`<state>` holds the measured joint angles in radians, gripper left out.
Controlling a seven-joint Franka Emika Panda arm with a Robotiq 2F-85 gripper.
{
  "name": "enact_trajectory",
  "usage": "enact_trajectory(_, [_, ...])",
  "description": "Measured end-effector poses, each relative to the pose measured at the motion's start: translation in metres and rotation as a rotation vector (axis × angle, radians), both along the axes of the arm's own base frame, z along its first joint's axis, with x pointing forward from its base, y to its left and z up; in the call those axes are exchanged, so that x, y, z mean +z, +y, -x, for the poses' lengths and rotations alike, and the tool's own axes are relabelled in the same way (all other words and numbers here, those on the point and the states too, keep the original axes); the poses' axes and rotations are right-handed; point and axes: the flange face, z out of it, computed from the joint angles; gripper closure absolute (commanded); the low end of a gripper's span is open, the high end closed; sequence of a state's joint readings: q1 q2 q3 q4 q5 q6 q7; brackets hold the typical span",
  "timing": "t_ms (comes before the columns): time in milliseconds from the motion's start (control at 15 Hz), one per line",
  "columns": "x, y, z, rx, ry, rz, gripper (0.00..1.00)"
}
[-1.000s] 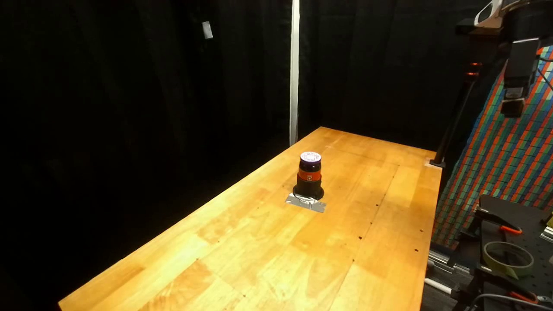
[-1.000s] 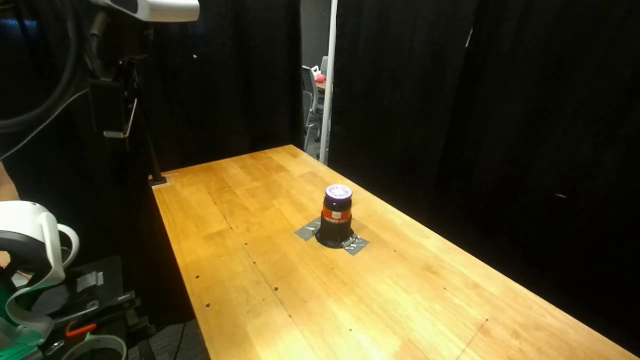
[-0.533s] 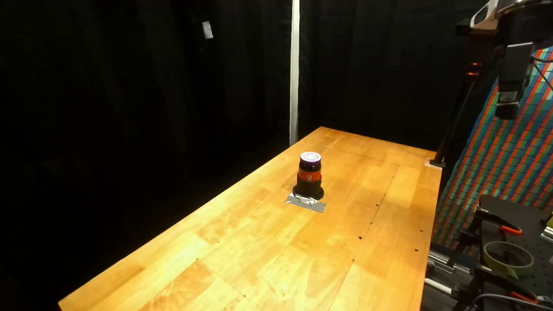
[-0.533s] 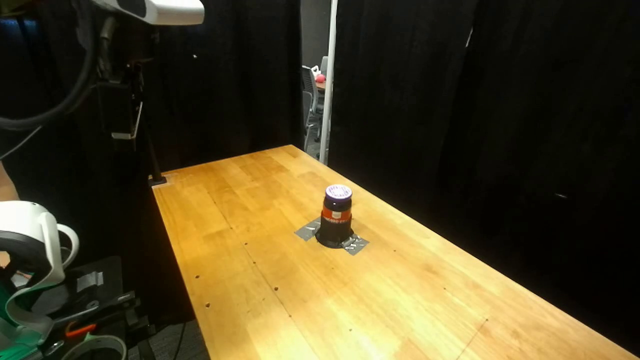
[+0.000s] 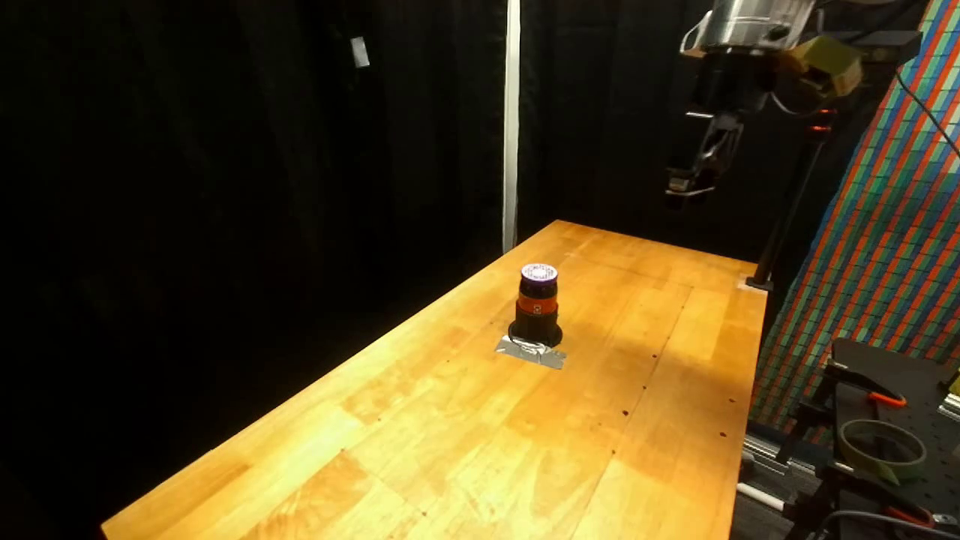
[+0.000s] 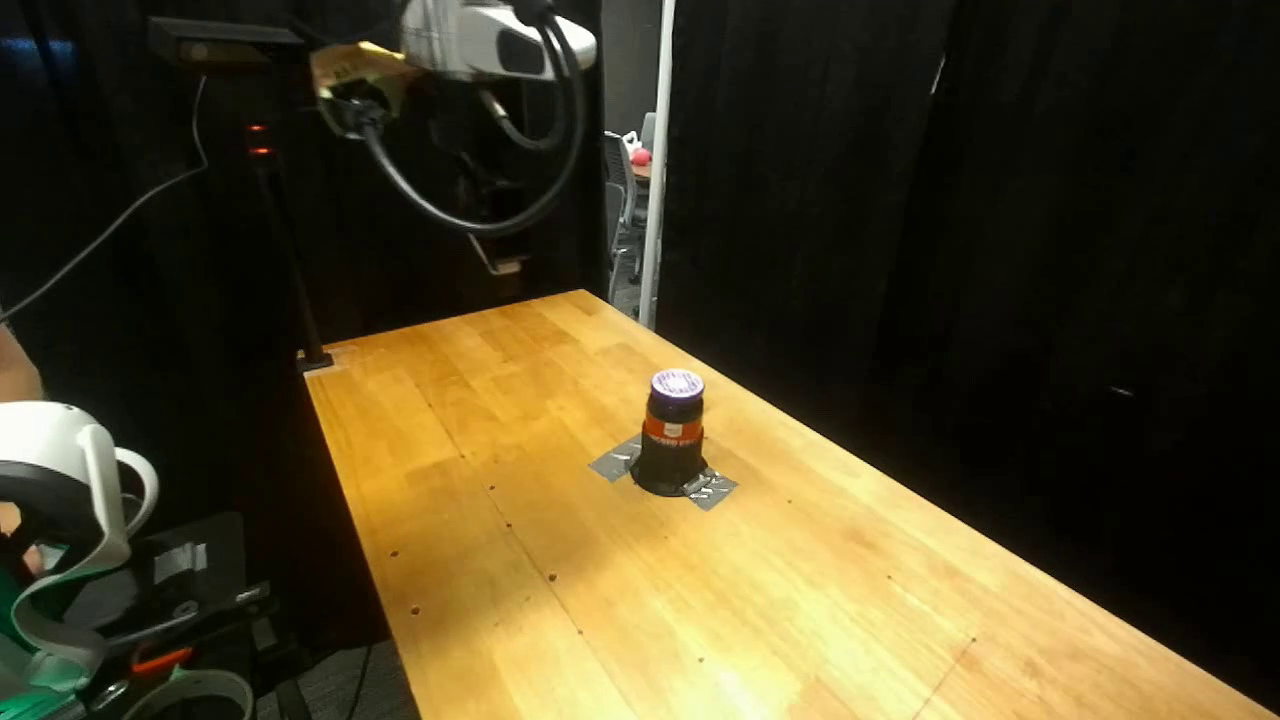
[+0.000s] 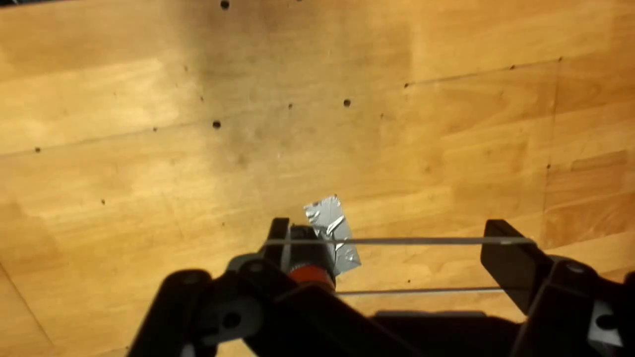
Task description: Put the elastic around the bottle
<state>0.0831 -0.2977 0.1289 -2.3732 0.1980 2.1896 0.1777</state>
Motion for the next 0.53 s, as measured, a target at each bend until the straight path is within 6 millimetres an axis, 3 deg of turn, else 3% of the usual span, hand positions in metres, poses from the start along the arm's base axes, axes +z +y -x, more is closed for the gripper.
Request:
enact_trajectory(333, [-0.043,-0.005,-0.097,0.002,-0.079,0.074,0.00])
enact_trajectory(533, [-0.071,-0.008,-0.145,-0.007,-0.090,0.113,0.00])
